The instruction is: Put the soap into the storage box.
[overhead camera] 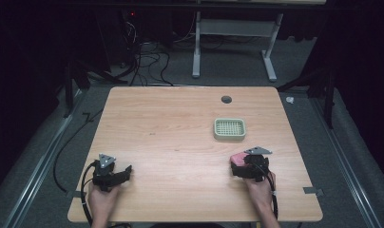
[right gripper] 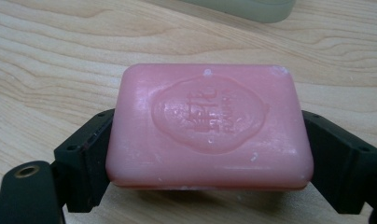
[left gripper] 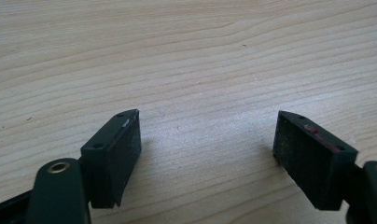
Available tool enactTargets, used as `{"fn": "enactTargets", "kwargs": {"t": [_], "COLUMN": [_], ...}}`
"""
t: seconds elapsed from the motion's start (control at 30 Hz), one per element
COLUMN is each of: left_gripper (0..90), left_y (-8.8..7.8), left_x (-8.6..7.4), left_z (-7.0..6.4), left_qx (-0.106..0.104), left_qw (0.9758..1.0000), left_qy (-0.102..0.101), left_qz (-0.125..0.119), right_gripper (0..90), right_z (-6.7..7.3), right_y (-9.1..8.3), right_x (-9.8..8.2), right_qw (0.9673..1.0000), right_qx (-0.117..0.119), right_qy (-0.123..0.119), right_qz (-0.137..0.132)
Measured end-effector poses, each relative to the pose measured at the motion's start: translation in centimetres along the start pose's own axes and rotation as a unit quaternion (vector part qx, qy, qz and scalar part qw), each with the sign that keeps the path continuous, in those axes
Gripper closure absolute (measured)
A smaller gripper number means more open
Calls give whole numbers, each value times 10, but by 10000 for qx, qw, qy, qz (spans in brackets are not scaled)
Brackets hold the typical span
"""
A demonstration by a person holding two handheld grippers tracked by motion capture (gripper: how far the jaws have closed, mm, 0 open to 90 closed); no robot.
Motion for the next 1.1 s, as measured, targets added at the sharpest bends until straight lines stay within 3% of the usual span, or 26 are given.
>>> {"fn": "enactTargets", "kwargs": {"t": [1.1], "left_gripper": [239], "left_y": [0], "left_x": [0], "left_z": [0], "left_qx": [1], "left_qw": [10000], "left_qy": [10], "left_qz": [9], "right_gripper": [136], "right_z": [-8], "right_y": [-27], "right_x": [16], "right_qw": [9982], "right_qx": [416], "right_qy": [76], "right_qz": [-435]}}
Point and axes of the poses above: each handheld gripper's, and its own axes: y roughly forward along the jaws, x roughly out of its top, z roughly to its left, the point moved 1 cm from there along y, roughly forward along the jaws, and after that the axes turned 11 degrees about z, right-handed, at the moved point
